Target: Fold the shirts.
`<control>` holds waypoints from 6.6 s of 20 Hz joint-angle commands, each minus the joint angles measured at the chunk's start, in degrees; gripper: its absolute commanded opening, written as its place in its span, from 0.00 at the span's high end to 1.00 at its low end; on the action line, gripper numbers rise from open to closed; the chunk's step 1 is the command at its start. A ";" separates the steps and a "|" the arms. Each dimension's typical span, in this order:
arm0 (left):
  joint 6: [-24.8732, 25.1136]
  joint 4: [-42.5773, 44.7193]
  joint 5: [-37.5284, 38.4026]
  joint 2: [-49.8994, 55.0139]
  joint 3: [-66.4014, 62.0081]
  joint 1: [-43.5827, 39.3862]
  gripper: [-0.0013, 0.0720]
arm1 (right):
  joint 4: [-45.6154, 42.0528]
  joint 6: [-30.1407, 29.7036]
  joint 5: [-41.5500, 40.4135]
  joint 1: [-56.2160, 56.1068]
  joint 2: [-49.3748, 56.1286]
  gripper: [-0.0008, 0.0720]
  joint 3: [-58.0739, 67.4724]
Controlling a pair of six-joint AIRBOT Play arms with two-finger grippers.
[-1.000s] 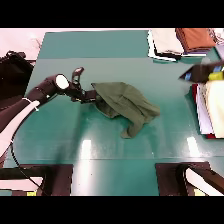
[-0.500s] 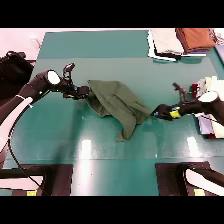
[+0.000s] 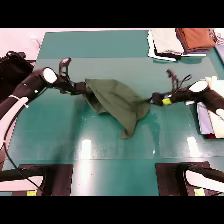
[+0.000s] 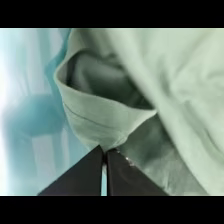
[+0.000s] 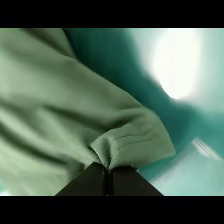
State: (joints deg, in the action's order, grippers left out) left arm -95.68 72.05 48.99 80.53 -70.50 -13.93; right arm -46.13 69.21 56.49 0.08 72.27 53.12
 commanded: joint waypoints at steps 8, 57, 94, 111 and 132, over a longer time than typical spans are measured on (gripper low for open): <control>0.24 13.29 -1.95 -23.71 -15.65 6.12 0.95 | -6.64 -0.24 10.32 14.56 -23.30 0.96 25.24; 7.15 13.88 1.29 -44.81 -30.95 5.99 0.96 | -31.89 18.53 29.29 7.02 -24.76 0.96 56.04; 11.39 -16.06 5.09 -11.04 28.26 16.24 0.24 | -14.73 11.76 21.66 7.87 -12.94 0.43 14.23; 12.15 -15.69 7.65 -12.81 22.64 15.21 0.95 | -11.02 1.95 23.41 44.35 -10.97 0.34 -20.87; 11.02 -12.15 10.14 -39.41 -10.49 15.21 0.95 | -3.63 1.27 15.65 15.78 -26.80 0.96 21.99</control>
State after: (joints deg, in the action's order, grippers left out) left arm -84.12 59.09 60.64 47.53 -69.10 1.26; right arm -49.56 70.41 74.11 16.36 52.38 62.63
